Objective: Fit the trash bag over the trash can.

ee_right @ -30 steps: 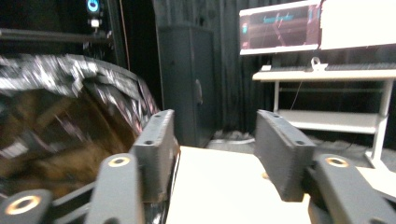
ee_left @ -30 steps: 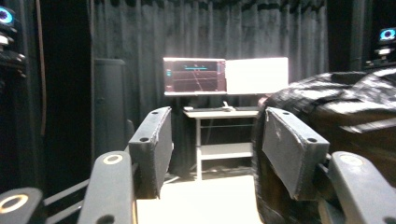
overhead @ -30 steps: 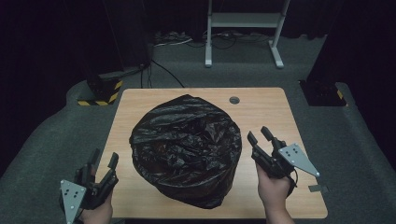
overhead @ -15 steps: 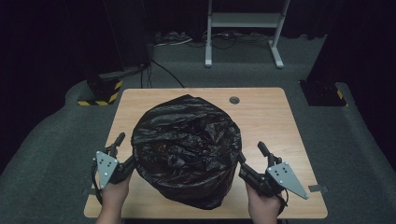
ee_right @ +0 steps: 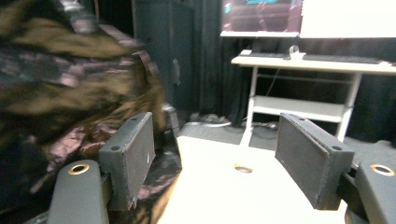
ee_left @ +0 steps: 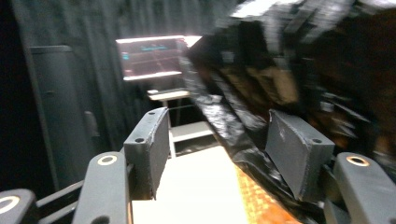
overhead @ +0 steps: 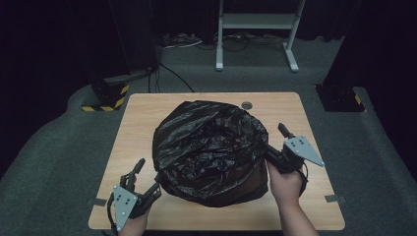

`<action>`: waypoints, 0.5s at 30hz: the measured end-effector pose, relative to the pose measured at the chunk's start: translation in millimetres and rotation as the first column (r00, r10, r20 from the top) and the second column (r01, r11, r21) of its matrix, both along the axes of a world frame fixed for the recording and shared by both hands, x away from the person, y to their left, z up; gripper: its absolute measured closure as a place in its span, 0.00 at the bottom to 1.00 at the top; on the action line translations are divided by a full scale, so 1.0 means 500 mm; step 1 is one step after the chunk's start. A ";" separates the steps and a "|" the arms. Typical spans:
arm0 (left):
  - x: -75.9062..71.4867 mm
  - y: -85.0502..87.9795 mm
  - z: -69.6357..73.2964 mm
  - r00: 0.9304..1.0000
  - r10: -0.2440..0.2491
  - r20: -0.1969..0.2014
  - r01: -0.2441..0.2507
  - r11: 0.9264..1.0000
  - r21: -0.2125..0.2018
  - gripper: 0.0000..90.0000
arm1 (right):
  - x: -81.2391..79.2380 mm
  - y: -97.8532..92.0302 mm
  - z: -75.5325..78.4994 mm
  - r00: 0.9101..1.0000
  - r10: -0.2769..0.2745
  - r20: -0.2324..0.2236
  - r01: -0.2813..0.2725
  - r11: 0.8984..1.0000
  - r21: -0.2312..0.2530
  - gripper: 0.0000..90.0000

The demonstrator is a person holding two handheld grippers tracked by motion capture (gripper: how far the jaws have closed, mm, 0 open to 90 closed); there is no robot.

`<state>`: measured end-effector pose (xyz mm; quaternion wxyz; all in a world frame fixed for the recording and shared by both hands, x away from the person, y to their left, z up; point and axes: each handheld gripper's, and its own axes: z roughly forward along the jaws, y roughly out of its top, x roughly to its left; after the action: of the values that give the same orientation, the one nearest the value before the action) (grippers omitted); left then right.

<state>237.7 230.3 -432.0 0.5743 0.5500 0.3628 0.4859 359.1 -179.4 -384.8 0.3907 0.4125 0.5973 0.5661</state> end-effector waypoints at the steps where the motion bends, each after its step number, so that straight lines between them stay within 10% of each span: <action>1: 0.002 0.012 0.001 1.000 0.024 0.007 -0.024 1.000 -0.002 0.44 | -0.008 -0.010 0.004 1.000 -0.015 0.008 0.015 1.000 -0.001 0.31; 7: 0.087 0.057 0.024 0.995 0.101 -0.020 -0.101 0.995 -0.003 0.43 | -0.109 -0.040 0.027 0.996 -0.051 0.072 0.048 0.998 0.047 0.31; 15: 0.183 0.012 0.036 0.997 0.013 -0.073 -0.011 0.999 0.031 0.42 | -0.221 0.001 -0.023 0.999 -0.042 0.011 0.041 0.997 0.062 0.30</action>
<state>329.2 236.4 -413.7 0.5492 0.5739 0.3797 0.4742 248.8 -179.1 -396.5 0.3932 0.4332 0.5685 0.5784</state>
